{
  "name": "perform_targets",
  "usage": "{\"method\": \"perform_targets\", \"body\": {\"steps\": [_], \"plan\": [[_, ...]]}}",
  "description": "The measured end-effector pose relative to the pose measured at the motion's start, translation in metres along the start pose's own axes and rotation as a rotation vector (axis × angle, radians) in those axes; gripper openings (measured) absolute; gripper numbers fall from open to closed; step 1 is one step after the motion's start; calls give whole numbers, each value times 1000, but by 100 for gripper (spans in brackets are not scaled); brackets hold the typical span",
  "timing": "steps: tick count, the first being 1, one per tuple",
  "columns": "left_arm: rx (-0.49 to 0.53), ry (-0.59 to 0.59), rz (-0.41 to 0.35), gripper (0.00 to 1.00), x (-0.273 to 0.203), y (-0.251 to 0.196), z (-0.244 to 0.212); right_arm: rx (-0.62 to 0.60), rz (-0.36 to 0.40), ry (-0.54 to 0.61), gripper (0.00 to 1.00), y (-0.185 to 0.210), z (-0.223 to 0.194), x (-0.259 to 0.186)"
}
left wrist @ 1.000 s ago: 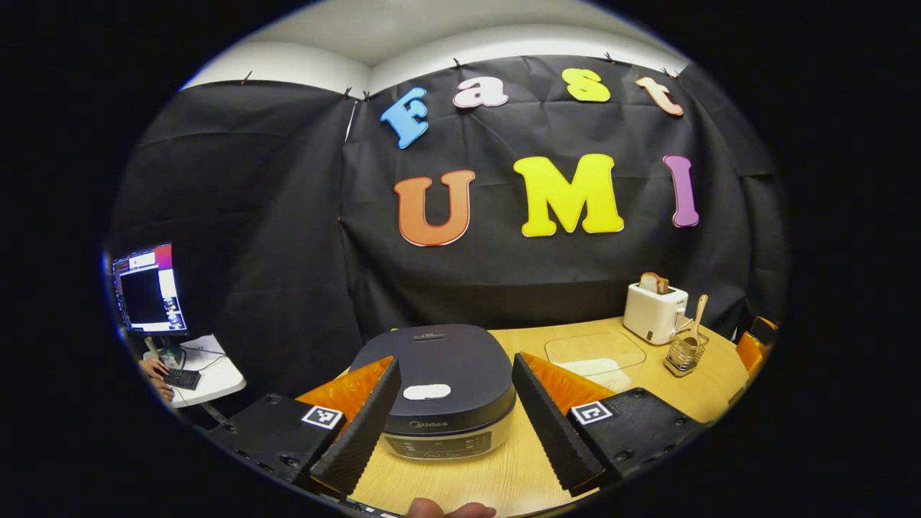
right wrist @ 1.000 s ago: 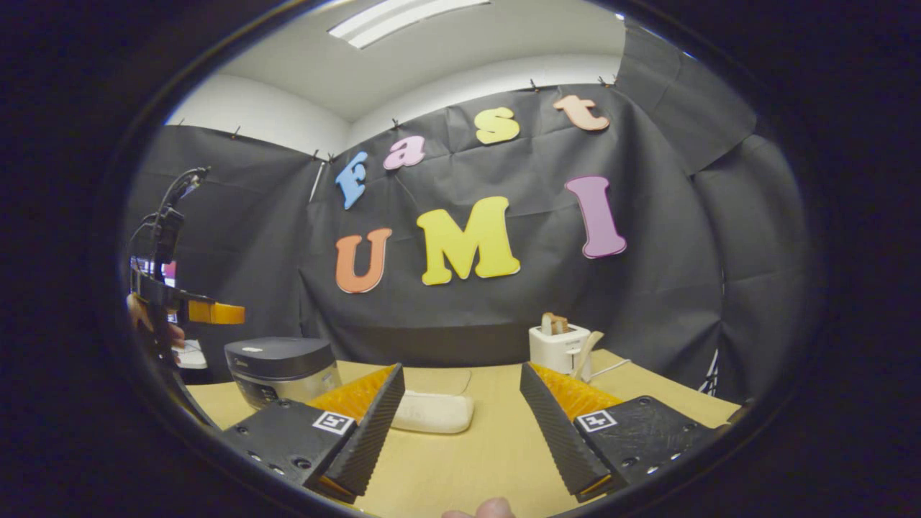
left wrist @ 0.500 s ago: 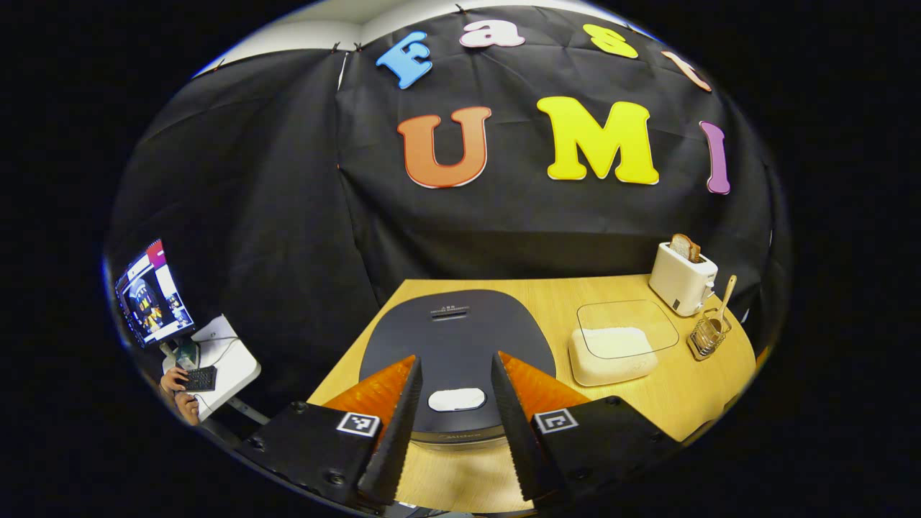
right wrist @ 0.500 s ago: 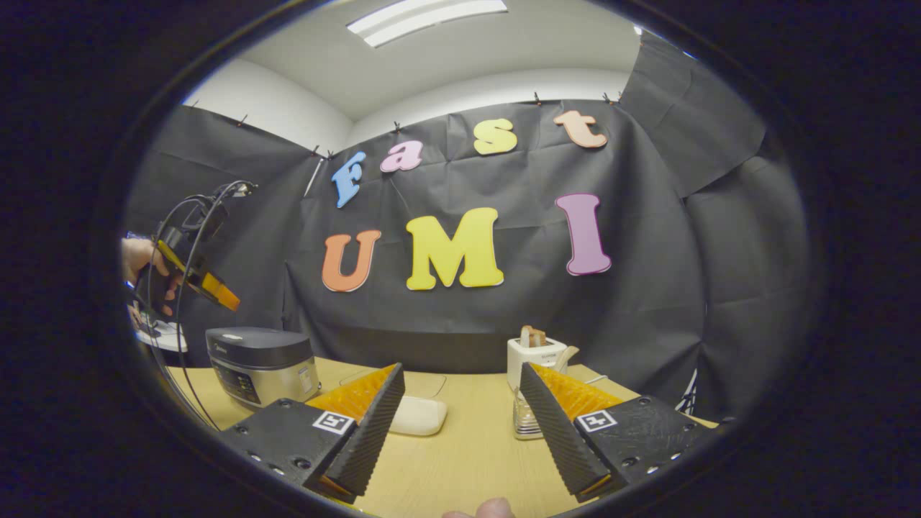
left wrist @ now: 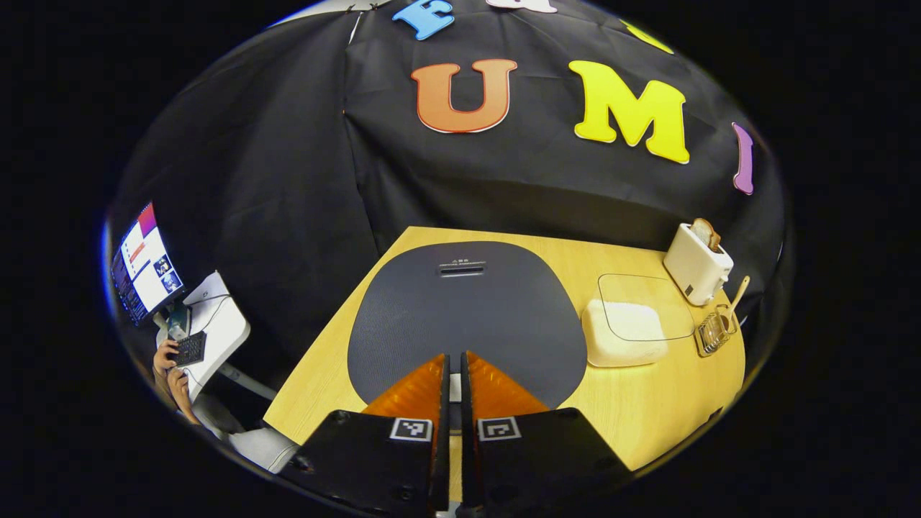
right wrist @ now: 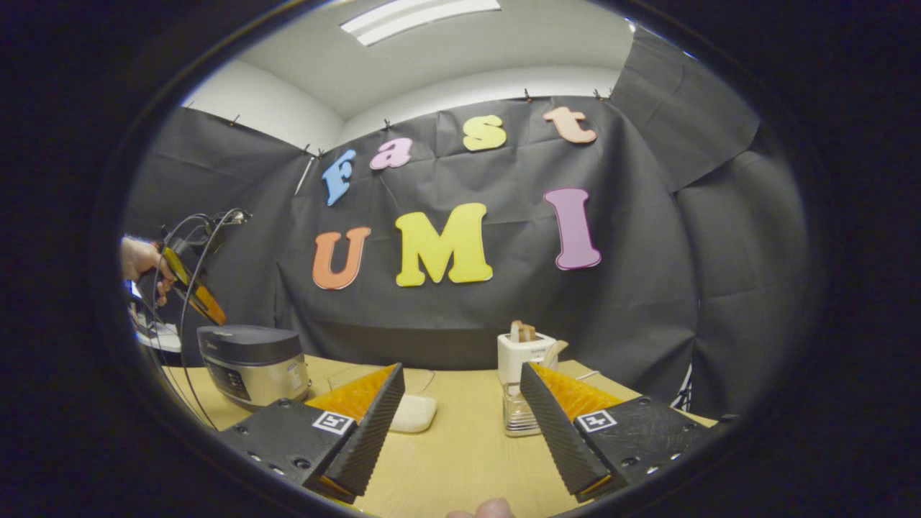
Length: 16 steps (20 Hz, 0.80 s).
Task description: Close the left gripper, press the button to open the rice cooker; take a wooden spoon from the chopstick holder with the right hand, scoop a spoonful of rice and pour it into the rice cooker, then put the wooden spoon back into the chopstick holder.
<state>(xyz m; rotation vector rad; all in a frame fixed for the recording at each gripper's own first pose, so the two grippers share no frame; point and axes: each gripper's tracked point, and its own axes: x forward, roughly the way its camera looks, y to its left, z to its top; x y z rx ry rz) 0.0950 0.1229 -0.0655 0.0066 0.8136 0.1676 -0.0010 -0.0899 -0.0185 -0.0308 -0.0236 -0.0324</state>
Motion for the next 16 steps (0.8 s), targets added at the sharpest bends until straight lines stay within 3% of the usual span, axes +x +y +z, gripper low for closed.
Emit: {"method": "perform_targets", "body": {"steps": [1, 2, 4, 7, 9, 10, 16], "plan": [[-6, 14, -2, 7, 2, -1, -5, 0, 0, 2, 92, 0, -1, 0], [-10, 29, -5, 3, 3, -2, -8, 1, 2, 3, 96, -1, -2, 1], [1, 28, -3, 3, 5, -3, -7, 2, 4, 5, 92, -1, -4, 2], [-82, 44, 8, 3, 8, -6, -14, 17, 3, 9, 96, -2, -8, 3], [-92, 53, 5, 3, 9, -7, -18, 37, 12, 25, 92, 2, -15, 6], [-83, 59, 4, 3, 8, -5, -20, 43, 20, 35, 96, 5, -18, 6], [-71, -15, 22, 3, 7, -5, -12, 35, 26, 30, 96, 2, -12, 2]]}}
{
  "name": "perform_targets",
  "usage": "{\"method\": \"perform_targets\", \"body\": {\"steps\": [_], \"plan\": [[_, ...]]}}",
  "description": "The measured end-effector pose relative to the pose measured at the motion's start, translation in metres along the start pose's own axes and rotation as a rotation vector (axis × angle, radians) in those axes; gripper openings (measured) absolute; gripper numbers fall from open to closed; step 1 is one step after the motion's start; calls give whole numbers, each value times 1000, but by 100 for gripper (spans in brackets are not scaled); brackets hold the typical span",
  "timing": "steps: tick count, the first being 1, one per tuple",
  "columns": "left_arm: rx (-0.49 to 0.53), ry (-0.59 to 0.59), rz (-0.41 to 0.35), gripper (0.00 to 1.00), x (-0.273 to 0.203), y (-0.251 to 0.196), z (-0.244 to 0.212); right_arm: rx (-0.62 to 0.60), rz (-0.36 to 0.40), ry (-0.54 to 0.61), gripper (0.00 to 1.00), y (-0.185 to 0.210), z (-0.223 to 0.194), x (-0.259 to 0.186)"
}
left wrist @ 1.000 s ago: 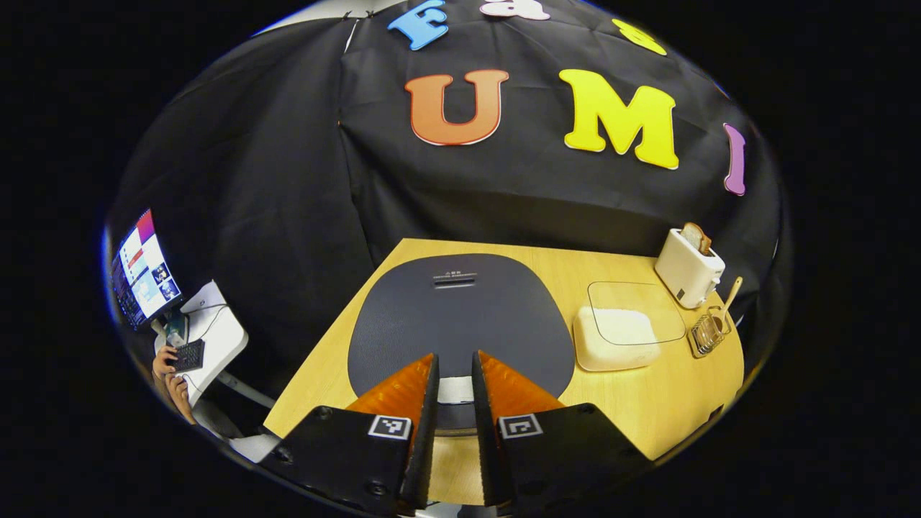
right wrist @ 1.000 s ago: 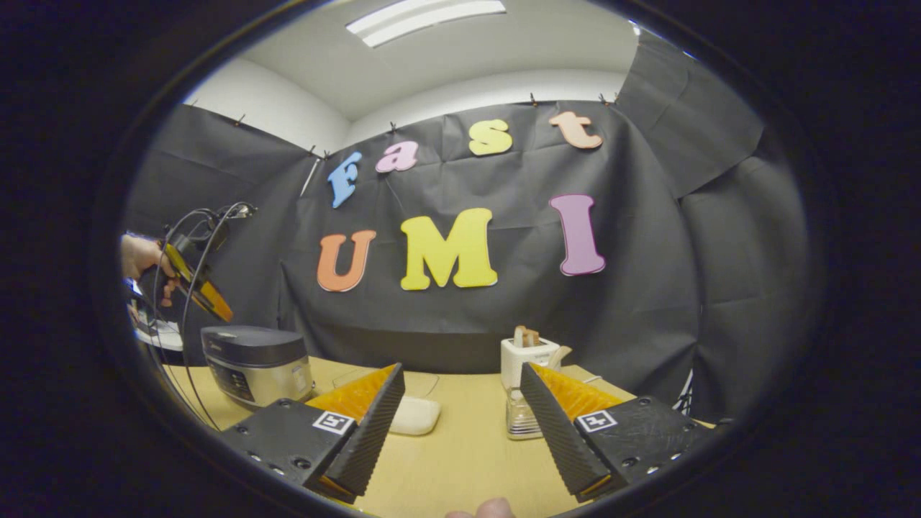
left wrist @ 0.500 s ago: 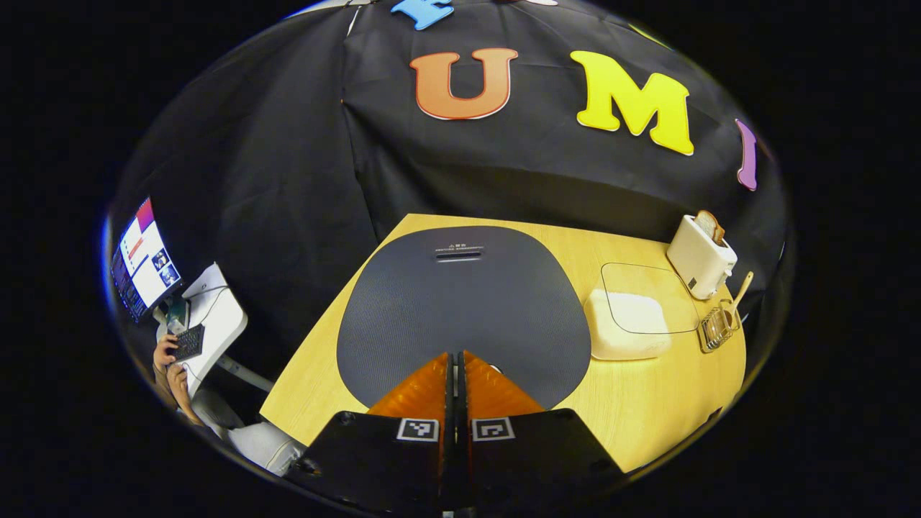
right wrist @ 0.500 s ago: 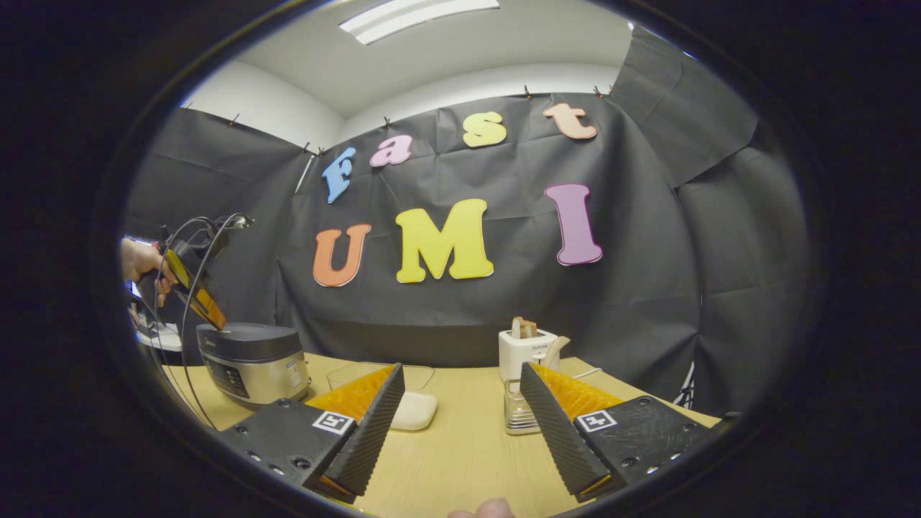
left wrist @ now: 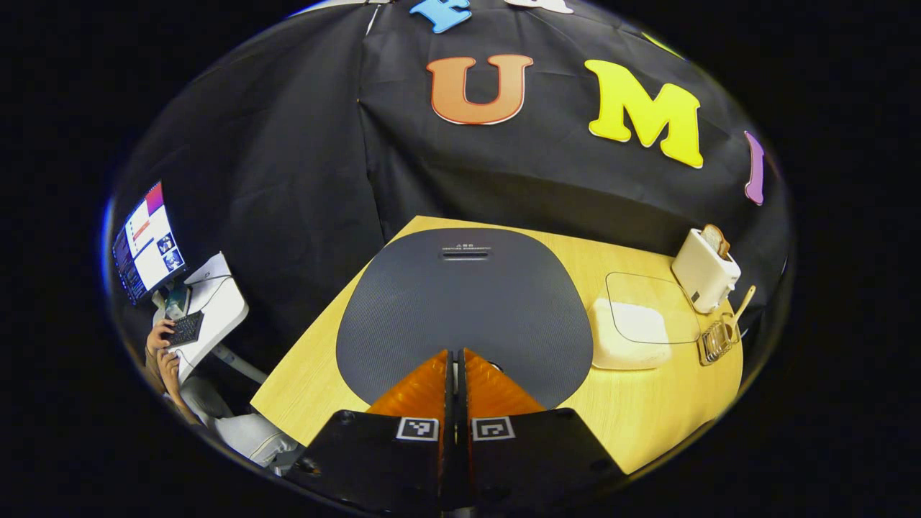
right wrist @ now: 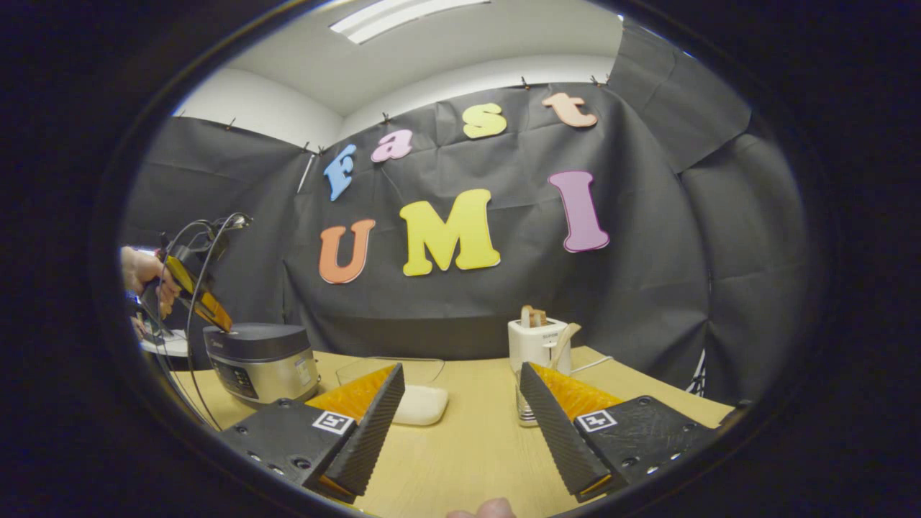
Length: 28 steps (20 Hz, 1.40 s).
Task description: Close the left gripper, press the button to open the rice cooker; take a wooden spoon from the chopstick holder with the right hand, scoop a spoonful of rice and pour it into the rice cooker, then put the wooden spoon back into the chopstick holder.
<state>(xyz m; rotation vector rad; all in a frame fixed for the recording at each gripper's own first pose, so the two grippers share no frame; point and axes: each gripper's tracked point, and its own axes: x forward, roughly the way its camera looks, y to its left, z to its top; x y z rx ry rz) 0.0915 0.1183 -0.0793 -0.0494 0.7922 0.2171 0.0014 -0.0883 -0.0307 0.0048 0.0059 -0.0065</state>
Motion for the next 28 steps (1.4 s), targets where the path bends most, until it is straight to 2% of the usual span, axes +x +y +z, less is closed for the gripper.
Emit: {"method": "perform_targets", "body": {"steps": [2, 3, 4, 5, 6, 7, 9, 10, 11, 12, 13, 16, 20, 23, 25, 26, 28], "plan": [[11, -45, 4, 3, -1, 0, 8, -2, -15, -17, 92, -8, 10, -4], [20, -72, -5, 3, -7, -2, 16, -4, -25, -22, 96, -11, 12, -6], [23, -105, -28, 7, -13, -10, 23, -3, -33, -27, 92, -14, 15, -8], [32, -147, -33, 11, -20, -11, 35, -1, -40, -30, 92, -16, 17, -9], [43, -205, -43, 36, -29, -15, 48, -1, -44, -31, 92, -17, 18, -10], [51, -273, -42, 60, -39, -17, 64, -3, -47, -31, 96, -17, 20, -11], [54, -384, -37, 83, -58, -18, 91, -13, -54, -35, 96, -20, 24, -13], [48, -414, -46, 100, -68, -21, 97, -16, -56, -38, 92, -20, 26, -15], [31, -424, -68, 100, -73, -26, 97, -20, -58, -40, 92, -22, 28, -15], [14, -431, -88, 94, -81, -29, 96, -25, -60, -42, 96, -23, 29, -16], [14, -443, -96, 100, -85, -30, 94, -30, -61, -43, 96, -24, 30, -15], [73, -510, -97, 100, -95, -30, 88, -44, -73, -40, 96, -32, 34, -13], [85, -588, -140, 100, -104, -51, 66, -33, -79, -9, 96, -46, 33, -6], [98, -662, -152, 100, -112, -61, 55, -34, -115, 19, 96, -68, 33, 2], [106, -671, -158, 100, -110, -69, 40, -41, -137, 25, 92, -80, 36, 8], [113, -674, -157, 100, -110, -72, 33, -44, -140, 35, 96, -85, 35, 13], [126, -684, -157, 100, -108, -79, 21, -28, -130, 72, 96, -89, 29, 27]]}}
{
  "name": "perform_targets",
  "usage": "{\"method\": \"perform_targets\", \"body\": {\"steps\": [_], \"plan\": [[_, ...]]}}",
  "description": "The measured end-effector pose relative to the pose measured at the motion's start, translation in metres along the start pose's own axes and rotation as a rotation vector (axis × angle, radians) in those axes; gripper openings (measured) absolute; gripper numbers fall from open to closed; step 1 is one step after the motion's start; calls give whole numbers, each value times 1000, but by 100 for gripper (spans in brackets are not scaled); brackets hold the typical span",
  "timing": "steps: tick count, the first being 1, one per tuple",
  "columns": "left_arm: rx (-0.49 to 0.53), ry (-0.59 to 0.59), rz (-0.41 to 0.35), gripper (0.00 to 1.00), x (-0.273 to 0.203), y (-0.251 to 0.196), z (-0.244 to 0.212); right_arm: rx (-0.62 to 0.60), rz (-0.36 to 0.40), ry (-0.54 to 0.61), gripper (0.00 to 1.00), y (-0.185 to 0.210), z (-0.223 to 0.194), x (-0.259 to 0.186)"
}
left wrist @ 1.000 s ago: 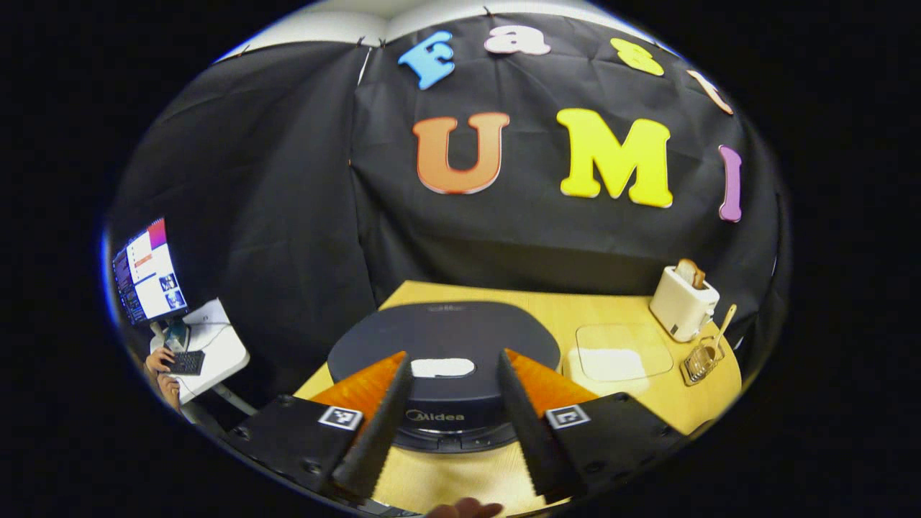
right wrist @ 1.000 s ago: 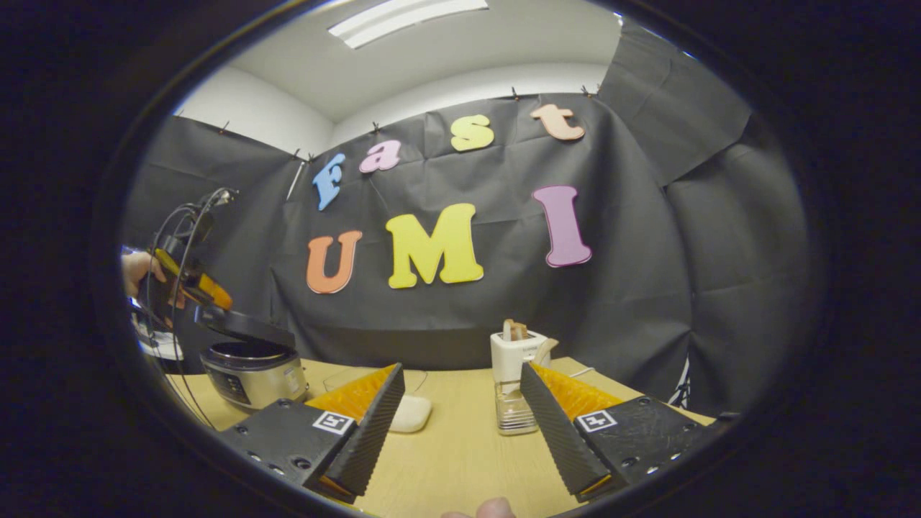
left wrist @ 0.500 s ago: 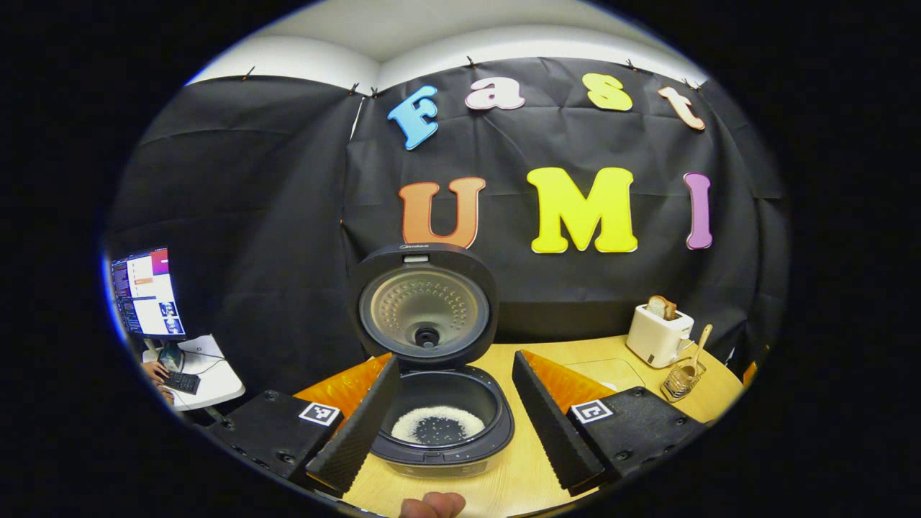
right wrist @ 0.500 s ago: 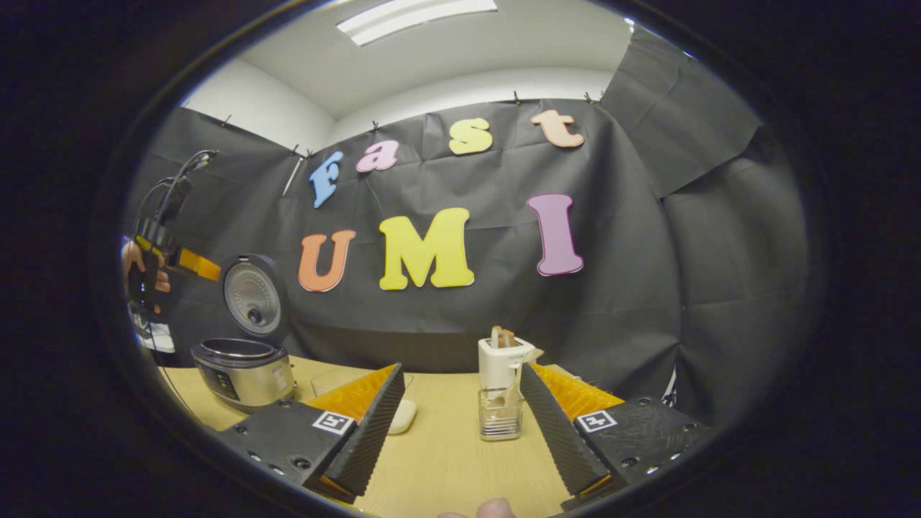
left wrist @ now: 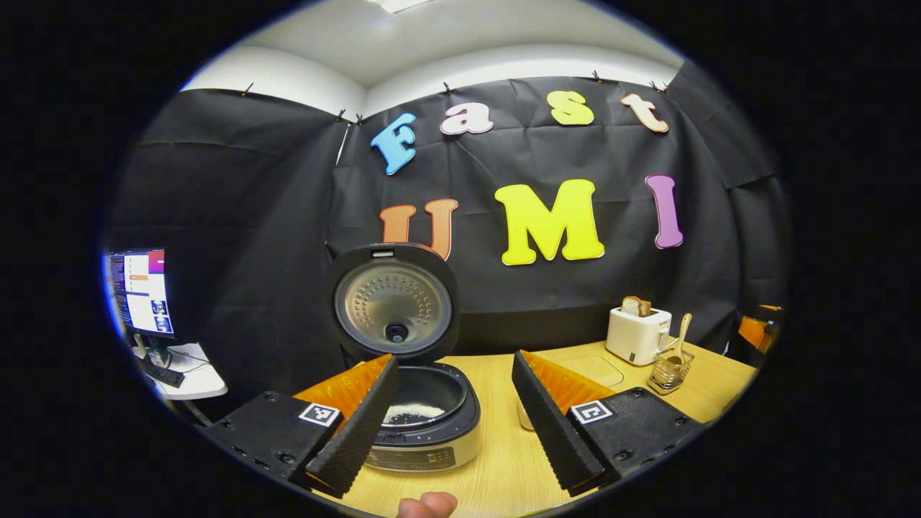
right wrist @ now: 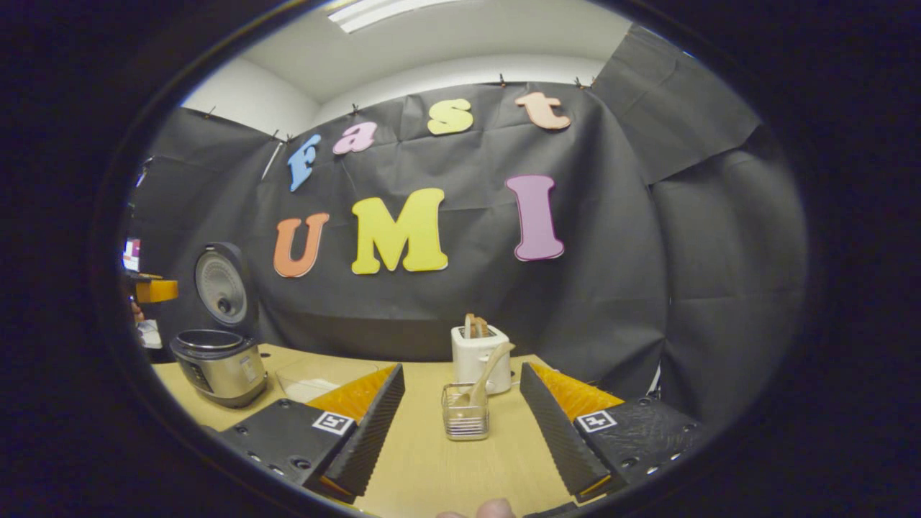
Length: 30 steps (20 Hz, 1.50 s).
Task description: Close the left gripper, press the button to open the rice cooker; take a wooden spoon from the chopstick holder with the right hand, scoop a spoonful of rice and pour it into the rice cooker, then put the wooden spoon back into the chopstick holder.
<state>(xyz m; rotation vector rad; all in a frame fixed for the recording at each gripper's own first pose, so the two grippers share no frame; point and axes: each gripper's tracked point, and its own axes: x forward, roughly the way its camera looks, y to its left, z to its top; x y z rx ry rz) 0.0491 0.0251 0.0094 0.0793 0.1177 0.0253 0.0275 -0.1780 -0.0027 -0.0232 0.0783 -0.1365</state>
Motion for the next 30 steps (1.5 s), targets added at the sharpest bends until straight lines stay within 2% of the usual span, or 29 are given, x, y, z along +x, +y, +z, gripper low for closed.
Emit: {"method": "perform_targets", "body": {"steps": [1, 2, 4, 7, 8, 10, 11, 12, 13, 14, 15, 16, 17, 18, 19, 20, 21, 22, 24, 25, 26, 28, 29, 30], "plan": [[5, -7, 3, 94, -2, -4, -5, 9, 7, 24, 96, 0, -3, 9], [5, -8, 6, 100, -5, -8, -10, 14, 14, 45, 96, -2, -6, 22], [-8, -13, 2, 100, -9, -16, -20, -1, 18, 85, 100, -8, -14, 54], [-50, -21, -7, 100, -11, -25, -34, 15, 28, 164, 92, -21, -34, 107], [-51, -14, -6, 100, -11, -25, -40, 35, 34, 194, 96, -25, -44, 124], [-38, 1, -9, 100, -10, -24, -49, 70, 41, 257, 92, -29, -60, 155], [-31, 7, -8, 95, -10, -22, -52, 80, 43, 278, 92, -31, -65, 170], [-25, 8, 0, 95, -10, -18, -52, 80, 44, 295, 96, -33, -70, 183], [-23, 6, 11, 100, -10, -13, -52, 79, 42, 308, 100, -35, -73, 194], [-23, 3, 19, 100, -10, -10, -52, 85, 41, 318, 96, -38, -76, 204], [-26, 2, 22, 94, -10, -8, -53, 103, 38, 324, 96, -41, -77, 213], [-28, 2, 25, 100, -9, -8, -53, 132, 43, 332, 96, -42, -80, 221], [-25, 3, 27, 100, -8, -7, -54, 168, 47, 343, 95, -43, -82, 227], [-19, 2, 32, 100, -8, -4, -55, 198, 55, 354, 92, -43, -87, 235], [-12, 4, 42, 94, -7, 0, -57, 229, 58, 365, 87, -43, -89, 241], [-5, 6, 51, 100, -6, 3, -57, 256, 67, 370, 70, -40, -91, 244], [-2, 7, 56, 100, -5, 3, -58, 271, 69, 378, 74, -39, -94, 245], [-2, 8, 56, 94, -5, 3, -60, 280, 80, 386, 67, -39, -96, 247], [-4, 17, 51, 95, -2, 2, -63, 249, 55, 401, 49, -45, -103, 249], [-3, 25, 52, 100, -1, 2, -65, 262, 64, 395, 40, -43, -99, 250], [-1, 32, 53, 100, -1, 2, -67, 270, 57, 398, 19, -42, -99, 250], [1, 35, 51, 100, -2, 2, -68, 291, 79, 389, 7, -35, -95, 248], [1, 32, 50, 100, -2, 3, -67, 283, 76, 385, 6, -35, -93, 247], [0, 27, 49, 100, -3, 3, -66, 272, 74, 379, 0, -34, -90, 244]]}}
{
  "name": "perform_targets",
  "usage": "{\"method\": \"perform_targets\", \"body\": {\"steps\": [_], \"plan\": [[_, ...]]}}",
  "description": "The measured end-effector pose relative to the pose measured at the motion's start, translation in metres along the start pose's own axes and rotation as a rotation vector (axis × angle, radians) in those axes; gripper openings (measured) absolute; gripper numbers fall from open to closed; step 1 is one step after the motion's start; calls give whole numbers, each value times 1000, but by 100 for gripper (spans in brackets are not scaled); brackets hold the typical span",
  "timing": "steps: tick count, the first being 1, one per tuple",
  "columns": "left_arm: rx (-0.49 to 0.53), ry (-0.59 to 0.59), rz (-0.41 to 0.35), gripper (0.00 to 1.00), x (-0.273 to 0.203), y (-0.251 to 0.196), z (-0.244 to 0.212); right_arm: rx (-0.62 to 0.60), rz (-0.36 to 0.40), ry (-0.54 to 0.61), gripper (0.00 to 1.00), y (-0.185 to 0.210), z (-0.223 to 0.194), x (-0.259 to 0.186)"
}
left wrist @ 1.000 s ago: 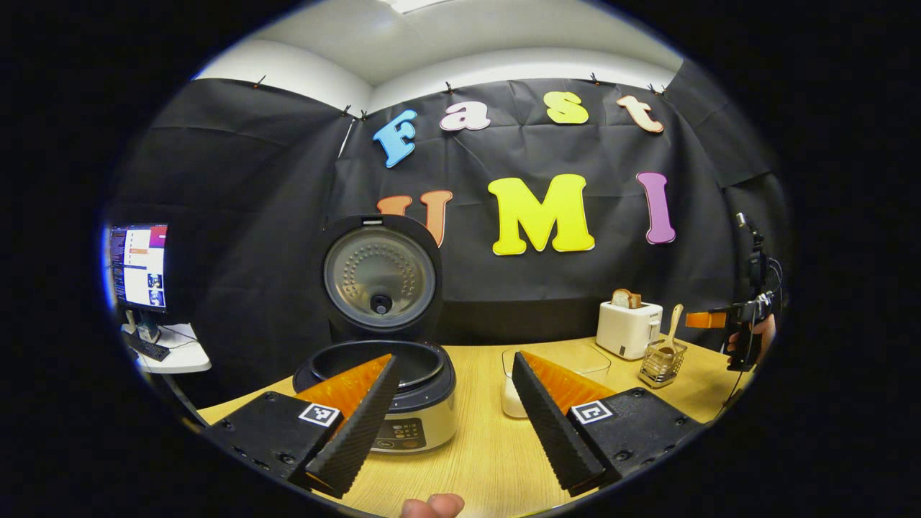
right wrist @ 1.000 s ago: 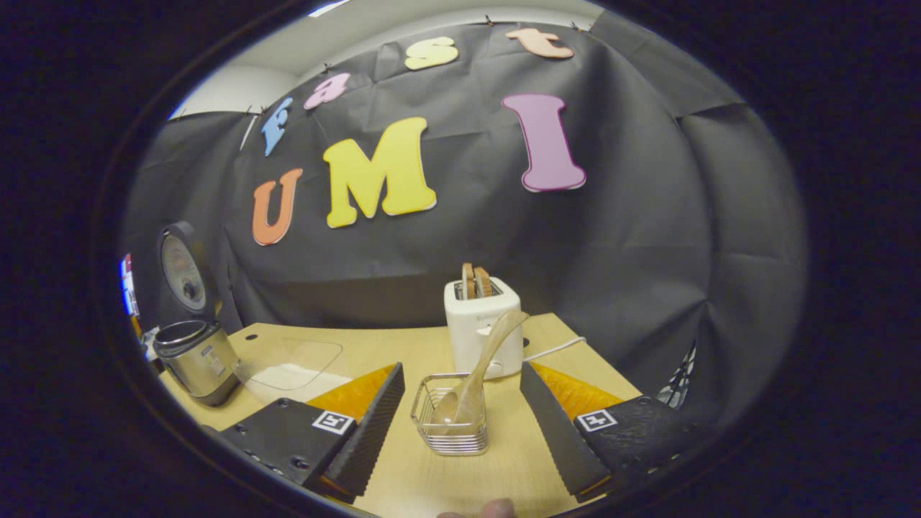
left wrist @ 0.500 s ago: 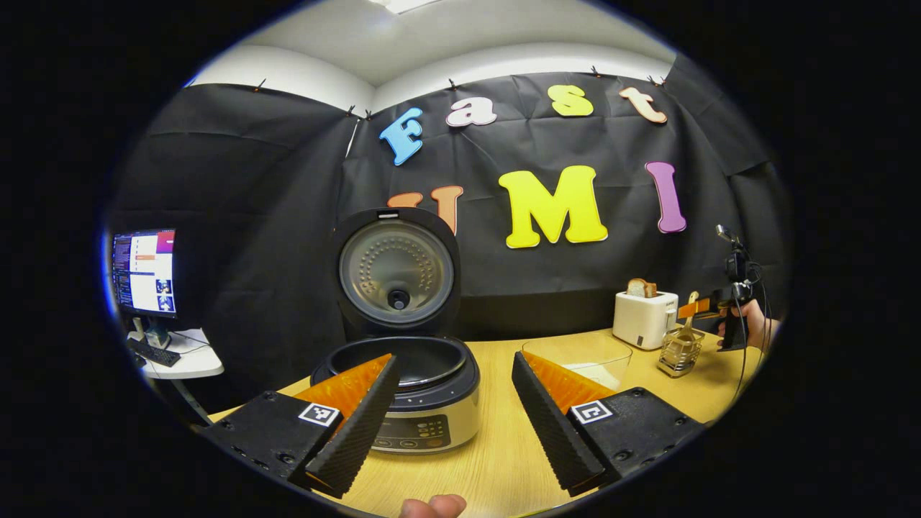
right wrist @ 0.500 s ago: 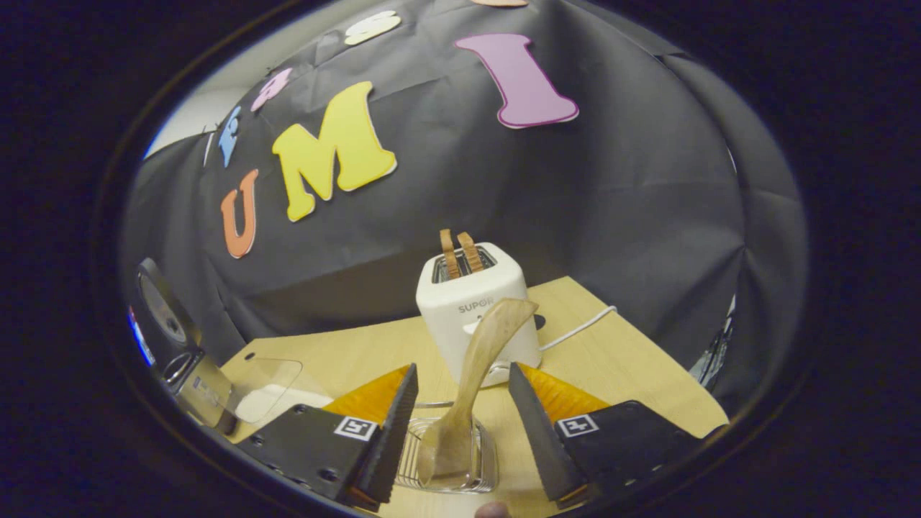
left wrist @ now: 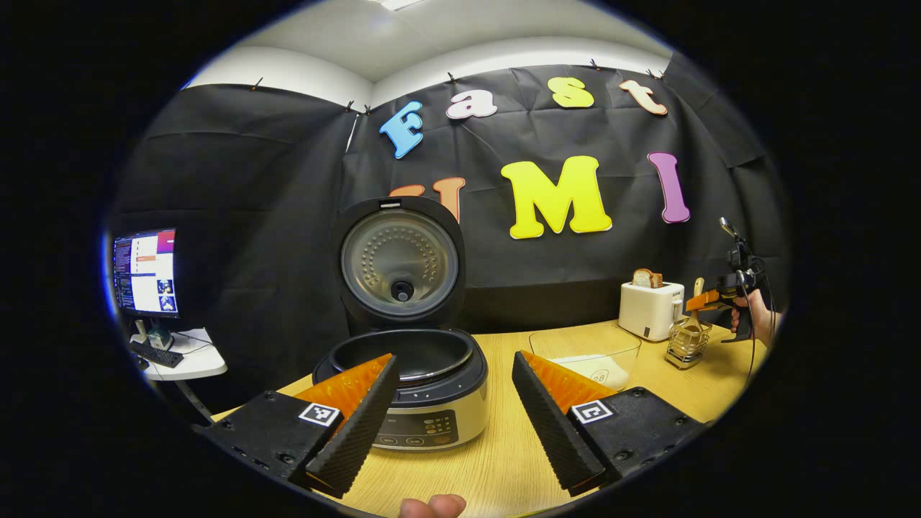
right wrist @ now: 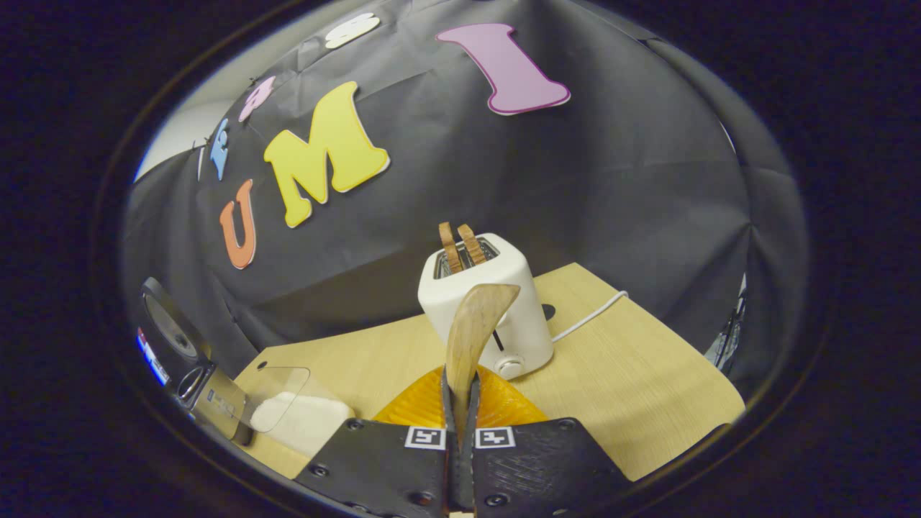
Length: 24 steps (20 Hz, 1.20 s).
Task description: Close the left gripper, press the button to open the rice cooker; take a wooden spoon from the chopstick holder with the right hand, scoop a spoonful of rice and pour it into the rice cooker, then put the wooden spoon back into the chopstick holder.
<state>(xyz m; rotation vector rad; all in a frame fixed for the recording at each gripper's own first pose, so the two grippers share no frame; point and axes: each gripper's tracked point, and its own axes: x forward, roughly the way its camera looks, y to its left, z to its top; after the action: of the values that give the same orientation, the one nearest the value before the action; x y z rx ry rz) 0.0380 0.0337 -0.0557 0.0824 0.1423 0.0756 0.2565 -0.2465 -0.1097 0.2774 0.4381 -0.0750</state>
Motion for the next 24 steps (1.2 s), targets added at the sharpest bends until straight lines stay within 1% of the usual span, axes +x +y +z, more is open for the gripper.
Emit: {"method": "perform_targets", "body": {"steps": [2, 5, 9, 10, 12, 14, 16, 17, 19, 21, 24], "plan": [[4, -4, 6, 100, -2, 5, 0, -20, -8, -15, 0, 5, 5, -6], [1, -7, 5, 100, -3, 6, 0, -35, -11, -65, 0, 14, 24, -20], [10, -11, 1, 100, -5, 9, 3, -107, -67, -172, 0, 24, 54, -43], [13, -18, 0, 100, -7, 10, 6, -117, -75, -190, 0, 30, 60, -48], [14, -32, -1, 100, -10, 14, 12, -122, -66, -213, 0, 48, 68, -56], [8, -37, 8, 100, -13, 22, 16, -122, -48, -231, 0, 72, 76, -63], [-5, -44, 2, 100, -17, 26, 21, -128, -9, -223, 2, 107, 78, -66], [-5, -46, -2, 100, -19, 28, 23, -135, 10, -220, 0, 126, 80, -66], [-3, -56, 7, 100, -23, 41, 30, -160, 35, -228, 0, 161, 82, -64], [-3, -70, 16, 100, -27, 51, 34, -184, 58, -233, 0, 197, 78, -56], [-24, -72, 29, 100, -32, 66, 36, -227, 94, -202, 0, 249, 55, -38]]}}
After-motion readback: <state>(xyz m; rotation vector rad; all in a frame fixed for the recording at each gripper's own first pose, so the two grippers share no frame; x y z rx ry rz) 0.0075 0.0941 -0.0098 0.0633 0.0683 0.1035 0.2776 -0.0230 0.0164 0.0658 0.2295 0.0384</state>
